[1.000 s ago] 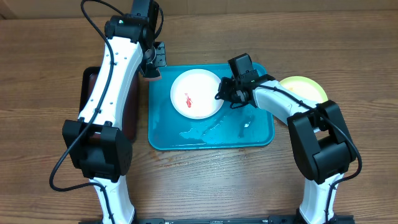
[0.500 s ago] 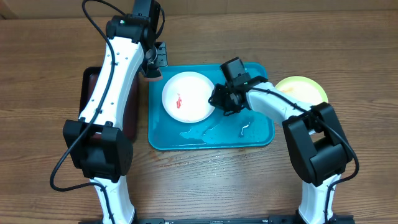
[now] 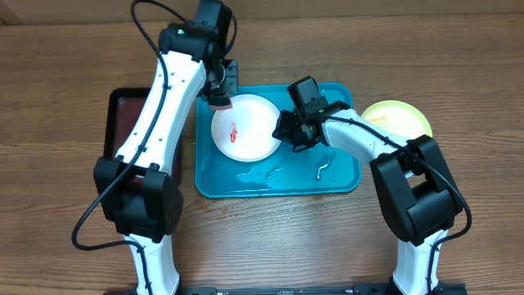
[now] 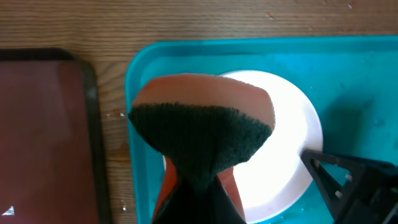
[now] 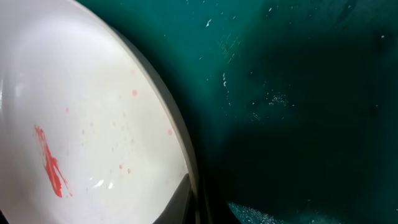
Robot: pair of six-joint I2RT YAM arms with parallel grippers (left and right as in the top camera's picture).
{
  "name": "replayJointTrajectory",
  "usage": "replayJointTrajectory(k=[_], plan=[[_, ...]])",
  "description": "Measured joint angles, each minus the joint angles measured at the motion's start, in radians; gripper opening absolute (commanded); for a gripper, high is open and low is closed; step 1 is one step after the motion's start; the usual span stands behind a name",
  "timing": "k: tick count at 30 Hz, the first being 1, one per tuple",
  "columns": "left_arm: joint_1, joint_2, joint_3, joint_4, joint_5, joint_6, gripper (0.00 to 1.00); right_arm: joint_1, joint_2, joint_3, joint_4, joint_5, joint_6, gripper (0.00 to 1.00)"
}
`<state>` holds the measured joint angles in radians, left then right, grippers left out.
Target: Clean dirty plates on tray and stack at the side
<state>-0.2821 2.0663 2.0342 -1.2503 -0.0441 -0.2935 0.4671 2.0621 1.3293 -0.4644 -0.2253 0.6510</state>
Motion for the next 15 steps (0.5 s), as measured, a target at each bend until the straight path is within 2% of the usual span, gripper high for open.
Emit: replayJointTrajectory(k=[4,15], plan=[[-0.019,0.036,0.000,-0.011,0.003,0.000,0.04,0.000,0.000,0.000,0.000,0.005,0.000,0.04],[-0.046,0.273,-0.004,-0.049,0.008,-0.004,0.04,0.000,0.000,0.000,0.000,0.006,0.000,0.04]])
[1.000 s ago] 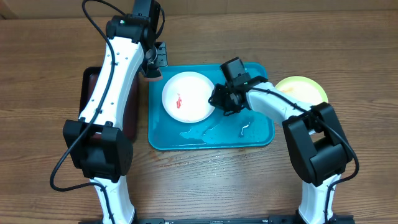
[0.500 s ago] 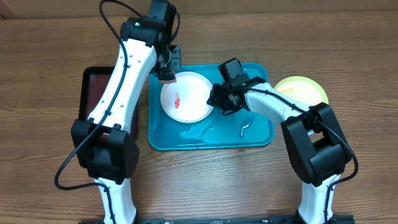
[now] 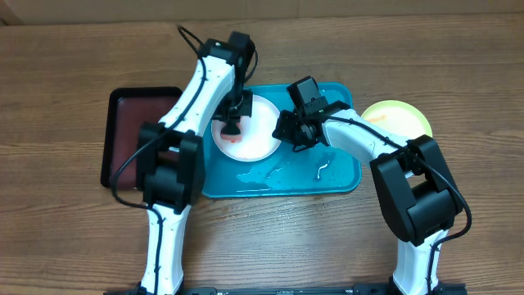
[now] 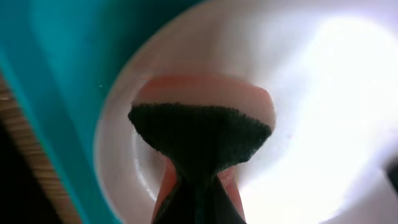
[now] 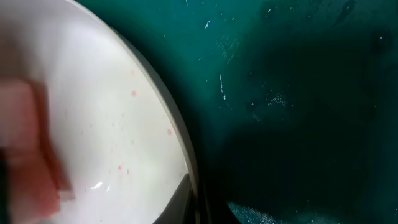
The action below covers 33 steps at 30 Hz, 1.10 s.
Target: Clean dirty plates on tray and stack at the side
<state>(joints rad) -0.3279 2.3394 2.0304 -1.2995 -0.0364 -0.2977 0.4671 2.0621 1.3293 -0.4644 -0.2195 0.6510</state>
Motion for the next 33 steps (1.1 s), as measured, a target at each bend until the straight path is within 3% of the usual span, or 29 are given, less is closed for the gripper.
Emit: replayJointTrajectory(k=[14,27,33], plan=[[-0.008,0.017,-0.002,-0.046,-0.001,0.000,0.05,0.000,0.000,0.000,0.000,0.008,-0.001,0.04],[-0.068,0.017,-0.002,0.059,-0.013,0.054,0.04,0.000,0.000,0.000,0.000,0.011,-0.001,0.04],[-0.071,0.017,-0.002,0.002,-0.133,-0.042,0.04,0.000,0.000,0.000,0.000,0.011,-0.001,0.04]])
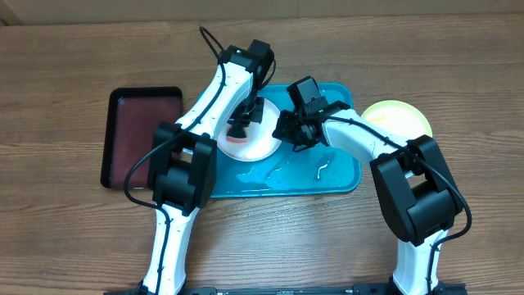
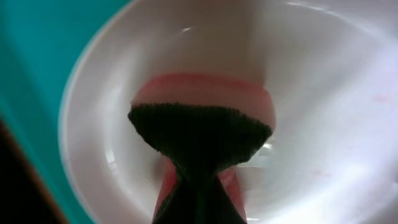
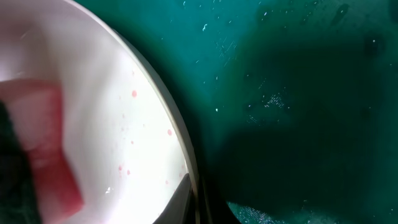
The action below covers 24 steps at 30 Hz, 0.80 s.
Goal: Clean dirty plates on tray and stack at the side
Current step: 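Scrub the white plate's red stain with the sponge in the left gripper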
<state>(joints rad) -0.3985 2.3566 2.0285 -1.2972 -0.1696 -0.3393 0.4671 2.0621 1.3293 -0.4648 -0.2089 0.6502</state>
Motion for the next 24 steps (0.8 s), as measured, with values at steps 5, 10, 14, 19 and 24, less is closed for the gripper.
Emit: replayJointTrajectory(k=[5,10,14,19,24], plan=[[0.003,0.000,0.000,-0.045,-0.091,-0.120,0.04,0.000,0.000,0.000,-0.001,0.000,0.000,0.04],[0.003,0.000,0.000,-0.012,-0.063,-0.090,0.04,0.000,0.000,0.000,-0.001,0.000,0.000,0.04],[0.006,0.000,0.000,0.021,0.104,0.090,0.04,0.000,0.000,0.000,0.000,0.000,0.000,0.04],[0.005,0.000,0.000,0.022,0.158,0.154,0.04,0.000,0.000,0.000,0.000,0.000,0.000,0.04],[0.005,0.000,0.000,-0.044,0.000,-0.035,0.04,0.000,0.000,0.000,-0.001,0.000,0.000,0.04]])
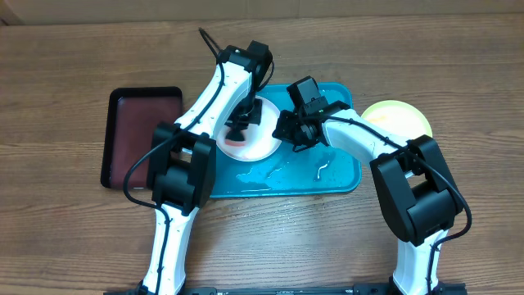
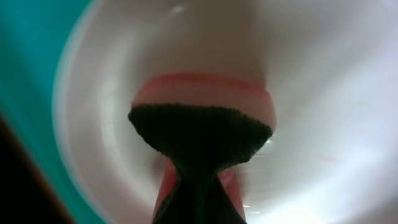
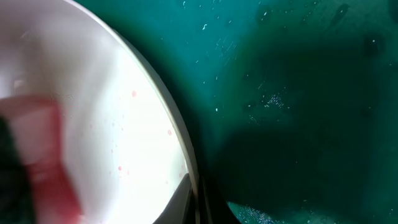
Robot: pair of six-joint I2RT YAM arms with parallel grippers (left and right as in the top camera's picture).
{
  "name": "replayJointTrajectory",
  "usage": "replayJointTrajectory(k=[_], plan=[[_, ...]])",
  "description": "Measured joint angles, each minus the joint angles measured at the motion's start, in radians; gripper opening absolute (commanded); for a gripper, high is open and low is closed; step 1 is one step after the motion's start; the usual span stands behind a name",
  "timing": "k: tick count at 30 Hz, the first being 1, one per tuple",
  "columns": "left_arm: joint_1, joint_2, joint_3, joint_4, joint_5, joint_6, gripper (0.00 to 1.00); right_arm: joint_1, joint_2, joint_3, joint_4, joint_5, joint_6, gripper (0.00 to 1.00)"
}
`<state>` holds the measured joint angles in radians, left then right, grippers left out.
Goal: Clean dirty plates on tray and stack at the side
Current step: 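Scrub the white plate's red stain with the sponge in the left gripper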
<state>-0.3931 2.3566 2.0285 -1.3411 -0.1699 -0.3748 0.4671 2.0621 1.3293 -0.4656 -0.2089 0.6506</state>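
A white plate point(image 1: 255, 141) lies in the left half of the teal tray point(image 1: 336, 176). My left gripper point(image 1: 238, 129) is shut on a pink sponge with a dark green scouring face point(image 2: 202, 127), pressed onto the plate's middle point(image 2: 323, 93). The sponge point(image 3: 37, 162) shows blurred at the left of the right wrist view. My right gripper point(image 1: 286, 133) is shut on the plate's right rim point(image 3: 180, 149), one finger inside and one outside. Small pink specks dot the plate point(image 3: 134, 93) near that rim. A yellow-green plate point(image 1: 399, 117) sits on the table right of the tray.
A dark red tray point(image 1: 141, 135) lies on the wooden table left of the teal tray. Water streaks point(image 1: 321, 170) lie on the teal tray's front half. Both arms cross over the tray's middle.
The sponge has shifted slightly on the white plate and is blurred in both wrist views. My right gripper holds the rim as before.
First the sponge hung above the plate's back edge, with a red smear on the plate and my right gripper pinching its rim. Then the sponge was down over the smear. Later it sat at the plate's middle, where it is now, the smear gone, only specks showing.
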Motion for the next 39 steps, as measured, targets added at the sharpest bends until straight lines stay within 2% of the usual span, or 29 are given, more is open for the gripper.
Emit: replayJointTrajectory(k=[3,6,12,15,17,21,24,26,30,34,36,39], plan=[[0.002,0.000,0.000,-0.029,-0.080,-0.111,0.04,0.000,0.000,0.000,0.000,0.000,0.000,0.04],[0.002,0.000,0.000,-0.015,-0.079,-0.113,0.04,0.000,0.000,0.000,0.000,0.000,0.000,0.04],[0.002,0.000,0.000,0.035,0.124,0.134,0.04,0.000,0.000,0.000,0.000,0.000,-0.001,0.04],[0.002,0.000,0.000,0.041,0.158,0.182,0.04,0.000,0.000,0.000,0.000,0.000,0.000,0.04],[0.002,0.000,0.000,0.036,0.120,0.138,0.04,0.000,0.000,0.000,0.000,0.000,0.000,0.04],[0.002,0.000,0.000,-0.004,-0.021,-0.037,0.04,0.000,0.000,0.000,0.000,0.000,0.000,0.04],[0.002,0.000,0.000,0.002,-0.067,-0.124,0.04,0.000,0.000,0.000,0.000,0.001,0.000,0.04],[0.002,0.000,0.000,0.021,-0.051,-0.118,0.04,0.000,0.000,0.000,0.000,0.001,0.000,0.04],[0.002,0.000,0.000,0.073,0.105,0.048,0.04,0.000,0.000,0.000,0.000,0.001,0.000,0.04],[0.002,0.000,-0.021,0.105,0.182,0.132,0.04,0.000,0.000,0.000,0.000,0.003,-0.001,0.04],[0.002,0.000,-0.049,0.117,0.158,0.071,0.04,0.000,0.000,0.000,0.000,0.003,-0.001,0.04],[0.003,-0.014,-0.102,0.133,0.099,-0.089,0.04,0.000,0.000,0.000,-0.001,0.002,-0.001,0.04]])
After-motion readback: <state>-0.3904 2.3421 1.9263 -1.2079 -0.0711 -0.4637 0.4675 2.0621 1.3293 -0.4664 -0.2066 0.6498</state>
